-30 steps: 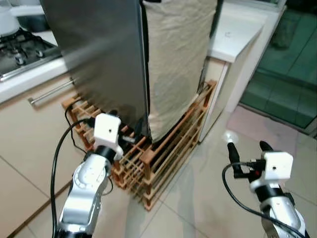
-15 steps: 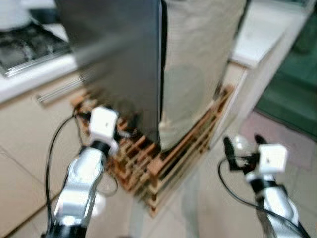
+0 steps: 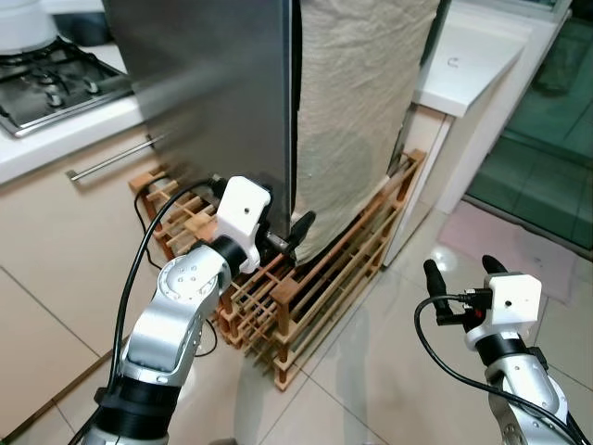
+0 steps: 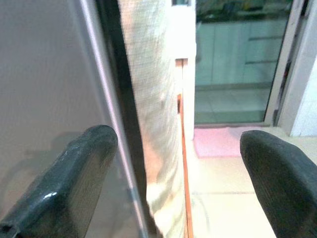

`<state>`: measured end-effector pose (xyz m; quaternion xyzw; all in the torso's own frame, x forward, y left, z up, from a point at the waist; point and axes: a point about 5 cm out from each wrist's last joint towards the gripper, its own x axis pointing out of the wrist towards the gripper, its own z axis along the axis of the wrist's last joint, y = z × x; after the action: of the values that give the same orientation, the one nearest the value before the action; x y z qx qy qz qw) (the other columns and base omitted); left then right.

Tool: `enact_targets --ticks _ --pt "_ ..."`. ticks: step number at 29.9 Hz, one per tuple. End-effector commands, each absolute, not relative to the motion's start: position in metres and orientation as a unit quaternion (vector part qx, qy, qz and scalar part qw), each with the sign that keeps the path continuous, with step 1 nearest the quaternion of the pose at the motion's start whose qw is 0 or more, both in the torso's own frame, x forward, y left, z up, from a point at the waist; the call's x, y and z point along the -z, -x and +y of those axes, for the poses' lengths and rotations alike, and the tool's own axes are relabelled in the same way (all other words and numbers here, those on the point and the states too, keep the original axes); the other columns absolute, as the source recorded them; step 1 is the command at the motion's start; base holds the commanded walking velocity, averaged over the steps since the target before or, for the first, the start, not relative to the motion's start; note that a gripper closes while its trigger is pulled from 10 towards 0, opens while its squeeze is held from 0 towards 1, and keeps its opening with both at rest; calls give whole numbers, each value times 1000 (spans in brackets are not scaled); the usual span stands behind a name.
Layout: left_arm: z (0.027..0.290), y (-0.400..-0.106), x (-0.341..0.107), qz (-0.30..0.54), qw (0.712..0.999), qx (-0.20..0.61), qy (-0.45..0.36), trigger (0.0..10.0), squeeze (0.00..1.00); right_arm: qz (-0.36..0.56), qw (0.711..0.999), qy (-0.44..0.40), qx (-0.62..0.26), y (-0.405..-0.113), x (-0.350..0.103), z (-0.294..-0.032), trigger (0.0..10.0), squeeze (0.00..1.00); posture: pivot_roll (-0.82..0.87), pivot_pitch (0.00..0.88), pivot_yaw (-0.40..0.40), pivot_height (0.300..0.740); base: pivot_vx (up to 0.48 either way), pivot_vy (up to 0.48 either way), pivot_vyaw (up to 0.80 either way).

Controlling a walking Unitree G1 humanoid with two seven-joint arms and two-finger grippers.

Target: Restocking fridge

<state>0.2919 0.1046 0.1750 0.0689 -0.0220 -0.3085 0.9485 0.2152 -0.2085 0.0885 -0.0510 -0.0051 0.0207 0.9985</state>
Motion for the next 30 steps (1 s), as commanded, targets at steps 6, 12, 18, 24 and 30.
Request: enact_targets --ticks 6,12,18,24,30 --pt "104 -297 -175 -17 957 279 -70 10000 0 0 999 44 -13 -215 -88 -216 10000 0 -39 77 -12 740 0 0 0" --pt "106 -302 -176 -17 962 266 -68 10000 0 10 999 44 -18 -208 -83 -215 10000 0 -49 77 -17 740 0 0 0" --pt "102 -302 -178 -11 959 281 -38 10000 0 14 999 42 -17 -205 -76 -214 10000 0 -52 76 -15 740 0 0 0" --pt "91 -301 -177 -9 952 303 -38 10000 0 25 999 40 -17 -207 -67 -222 10000 0 -57 69 -9 740 0 0 0" --pt "84 -304 -174 -7 951 307 -44 10000 0 36 999 37 -15 -208 -54 -228 10000 0 -63 67 -6 740 0 0 0"
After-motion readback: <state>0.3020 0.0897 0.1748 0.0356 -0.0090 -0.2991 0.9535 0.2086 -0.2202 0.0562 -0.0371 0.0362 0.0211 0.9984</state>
